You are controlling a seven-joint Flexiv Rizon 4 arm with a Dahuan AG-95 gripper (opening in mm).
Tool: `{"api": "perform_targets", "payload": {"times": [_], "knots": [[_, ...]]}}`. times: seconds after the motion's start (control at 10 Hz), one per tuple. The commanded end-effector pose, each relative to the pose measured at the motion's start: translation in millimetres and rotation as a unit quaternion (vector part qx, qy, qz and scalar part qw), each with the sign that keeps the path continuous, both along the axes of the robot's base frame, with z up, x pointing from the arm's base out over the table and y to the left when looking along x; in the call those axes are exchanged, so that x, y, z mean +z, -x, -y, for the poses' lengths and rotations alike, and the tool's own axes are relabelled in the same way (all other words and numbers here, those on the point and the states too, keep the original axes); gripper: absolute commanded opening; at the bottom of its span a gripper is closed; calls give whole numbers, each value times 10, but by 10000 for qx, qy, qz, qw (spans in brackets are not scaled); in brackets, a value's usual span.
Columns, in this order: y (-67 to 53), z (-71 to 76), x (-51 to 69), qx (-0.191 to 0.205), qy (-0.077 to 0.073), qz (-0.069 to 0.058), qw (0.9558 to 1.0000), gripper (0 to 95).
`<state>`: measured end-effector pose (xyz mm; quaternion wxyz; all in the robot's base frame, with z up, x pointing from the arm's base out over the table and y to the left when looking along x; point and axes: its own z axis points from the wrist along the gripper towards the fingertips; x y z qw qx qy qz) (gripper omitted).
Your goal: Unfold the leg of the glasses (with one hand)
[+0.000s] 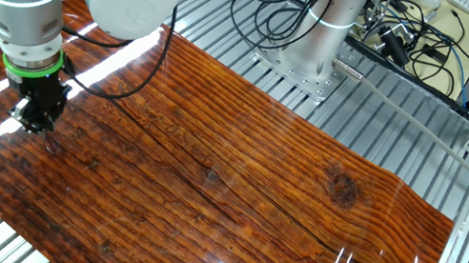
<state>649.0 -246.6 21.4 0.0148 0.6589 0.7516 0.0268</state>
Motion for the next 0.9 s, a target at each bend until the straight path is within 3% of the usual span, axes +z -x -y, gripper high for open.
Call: {"api": "perform_targets", "payload": {"times": [0.1,0.6,0.7,0.9], "knots": [[-4,1,-2,-1,-1,-8,10000,0],[-6,1,5,0,9,-12,10000,0],[-6,0,5,6,4,-11,10000,190],[-6,0,5,2,-1,-12,10000,190]]}}
